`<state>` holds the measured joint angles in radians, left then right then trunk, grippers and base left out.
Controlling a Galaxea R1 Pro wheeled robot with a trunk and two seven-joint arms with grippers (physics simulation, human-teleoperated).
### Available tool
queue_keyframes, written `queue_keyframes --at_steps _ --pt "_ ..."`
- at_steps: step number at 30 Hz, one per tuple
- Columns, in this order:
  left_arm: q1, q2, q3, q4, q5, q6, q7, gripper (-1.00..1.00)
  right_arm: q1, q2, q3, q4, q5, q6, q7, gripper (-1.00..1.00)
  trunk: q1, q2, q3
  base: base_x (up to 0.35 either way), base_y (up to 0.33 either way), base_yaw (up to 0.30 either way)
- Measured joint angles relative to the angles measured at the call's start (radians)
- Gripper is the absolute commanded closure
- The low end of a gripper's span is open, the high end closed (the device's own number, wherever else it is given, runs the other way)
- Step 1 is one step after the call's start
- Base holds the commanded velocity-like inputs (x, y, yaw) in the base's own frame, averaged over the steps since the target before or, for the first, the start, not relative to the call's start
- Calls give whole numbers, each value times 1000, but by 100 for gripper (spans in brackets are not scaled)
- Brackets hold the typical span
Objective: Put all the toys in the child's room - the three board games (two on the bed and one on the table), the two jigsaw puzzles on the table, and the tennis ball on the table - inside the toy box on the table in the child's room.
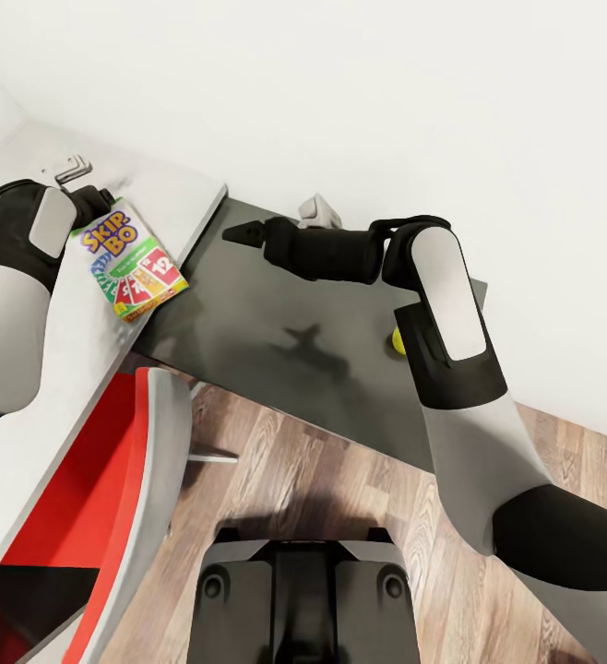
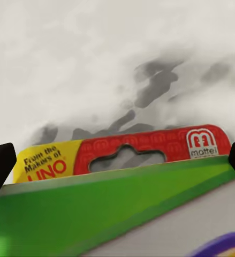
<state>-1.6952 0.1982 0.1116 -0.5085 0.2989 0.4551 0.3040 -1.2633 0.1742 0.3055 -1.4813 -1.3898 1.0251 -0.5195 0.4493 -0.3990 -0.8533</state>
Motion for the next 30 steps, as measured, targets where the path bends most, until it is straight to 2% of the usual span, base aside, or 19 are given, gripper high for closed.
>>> queue_keyframes --at_steps 30 --pt "0 0 0 0 -2 0 1 -100 0 0 0 0 0 0 1 -100 0 0 0 -22 -96 0"
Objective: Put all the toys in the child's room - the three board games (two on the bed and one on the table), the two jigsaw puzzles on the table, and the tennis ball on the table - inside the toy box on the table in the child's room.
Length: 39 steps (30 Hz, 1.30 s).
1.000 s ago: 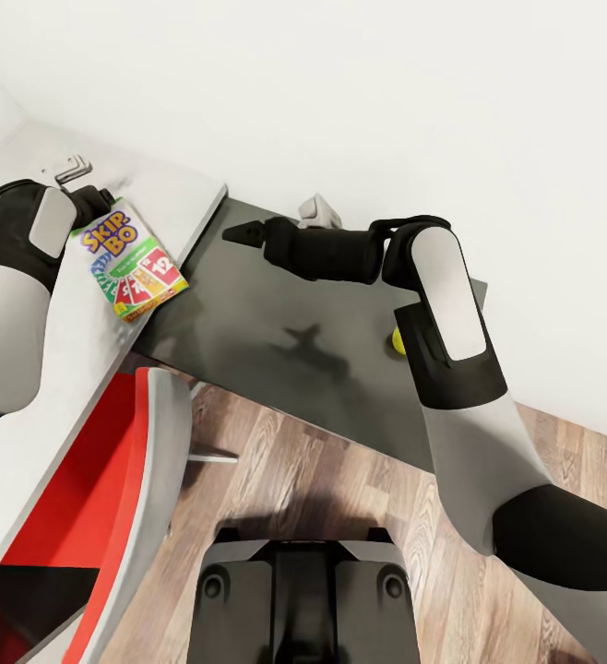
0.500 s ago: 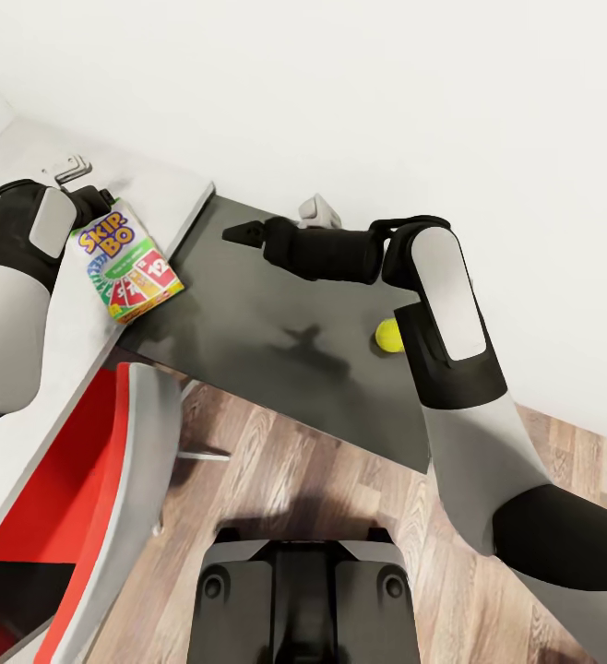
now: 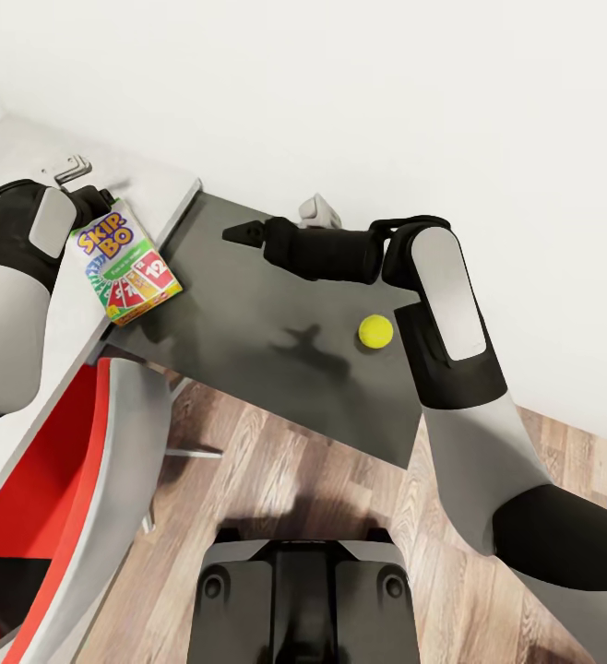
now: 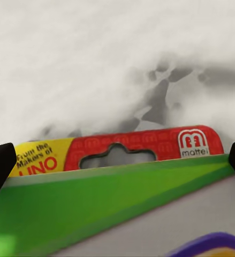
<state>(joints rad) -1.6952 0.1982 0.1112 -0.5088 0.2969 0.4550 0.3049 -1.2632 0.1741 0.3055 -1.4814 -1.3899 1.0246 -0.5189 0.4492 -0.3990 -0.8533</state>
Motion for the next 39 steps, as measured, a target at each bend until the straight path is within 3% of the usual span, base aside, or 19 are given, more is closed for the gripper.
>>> queue_keyframes --at_steps 8,18,33,39 --pt "0 1 2 2 7 -3 -1 -100 0 0 0 0 0 0 0 -100 0 0 0 -1 -3 0" --pt "0 2 8 -12 13 -64 1 -100 0 0 0 1 0 0 0 -100 0 0 0 0 0 0" --pt "1 3 13 -58 13 -59 4 -100 0 0 0 3 0 0 0 -100 0 0 0 0 0 0" --pt "1 19 15 -59 17 -49 2 -100 0 0 1 3 0 1 0 -100 0 0 0 0 0 0"
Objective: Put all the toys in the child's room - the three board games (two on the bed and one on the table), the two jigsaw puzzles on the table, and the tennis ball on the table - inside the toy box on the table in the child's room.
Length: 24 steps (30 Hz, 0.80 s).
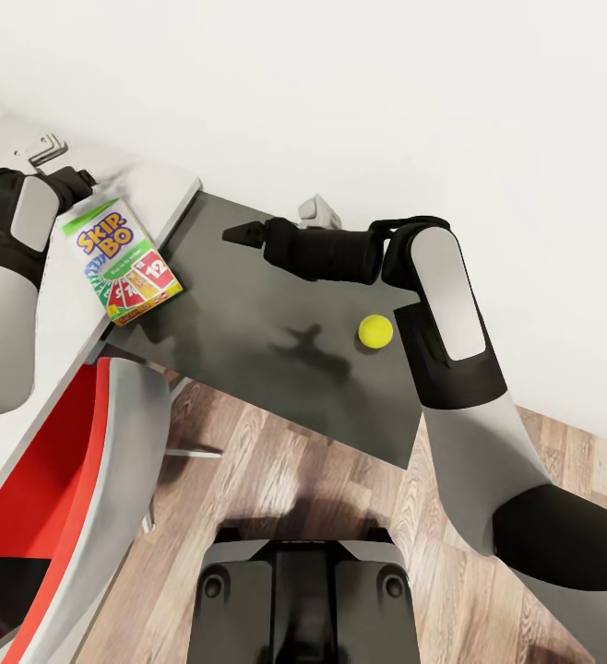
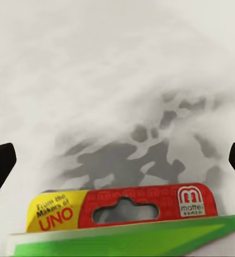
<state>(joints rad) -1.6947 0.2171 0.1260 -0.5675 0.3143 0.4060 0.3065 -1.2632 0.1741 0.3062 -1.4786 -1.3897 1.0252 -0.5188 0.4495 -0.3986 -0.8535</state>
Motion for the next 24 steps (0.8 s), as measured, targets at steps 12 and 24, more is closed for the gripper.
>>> queue_keyframes --at_steps 12,24 --pt "0 62 63 -80 13 252 -10 -100 0 0 -3 2 2 1 0 -100 0 0 0 0 0 0" --pt "3 70 348 -251 27 632 -18 -100 0 0 -8 5 13 5 -1 -100 0 0 0 0 0 0"
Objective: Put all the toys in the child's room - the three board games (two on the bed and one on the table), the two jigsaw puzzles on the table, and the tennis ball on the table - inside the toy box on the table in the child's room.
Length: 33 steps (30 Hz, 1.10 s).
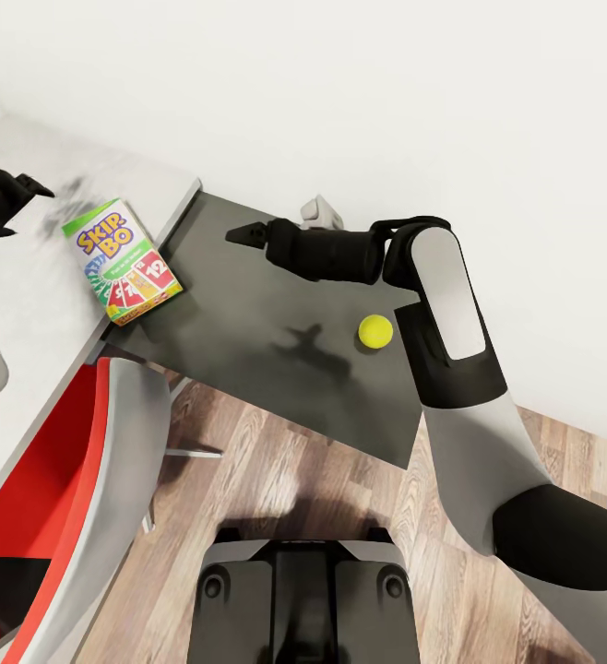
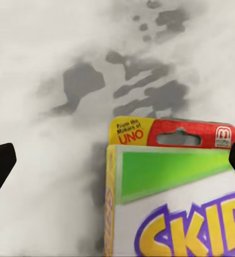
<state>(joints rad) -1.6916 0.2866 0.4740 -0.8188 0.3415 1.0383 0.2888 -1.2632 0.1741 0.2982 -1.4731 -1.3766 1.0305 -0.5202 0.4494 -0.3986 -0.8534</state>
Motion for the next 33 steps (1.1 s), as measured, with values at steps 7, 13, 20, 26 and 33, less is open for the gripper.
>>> queue_keyframes --at_steps 7,13,20,26,33 --pt "14 9 44 -25 8 6 0 -100 0 0 -1 2 3 -1 0 -100 0 0 0 0 0 0" --pt "34 6 48 -23 9 6 0 -100 0 0 -2 2 3 -1 0 -100 0 0 0 0 0 0" --pt "70 -1 48 -23 31 6 0 -100 0 0 -4 3 3 0 -1 -100 0 0 3 0 0 -5" --pt "87 -10 45 -24 53 6 0 -100 0 0 -5 2 2 0 -1 -100 0 0 9 -67 44 -28" --pt "91 -23 44 -24 57 6 0 -100 0 0 -4 3 2 0 -1 -100 0 0 11 -82 59 -7"
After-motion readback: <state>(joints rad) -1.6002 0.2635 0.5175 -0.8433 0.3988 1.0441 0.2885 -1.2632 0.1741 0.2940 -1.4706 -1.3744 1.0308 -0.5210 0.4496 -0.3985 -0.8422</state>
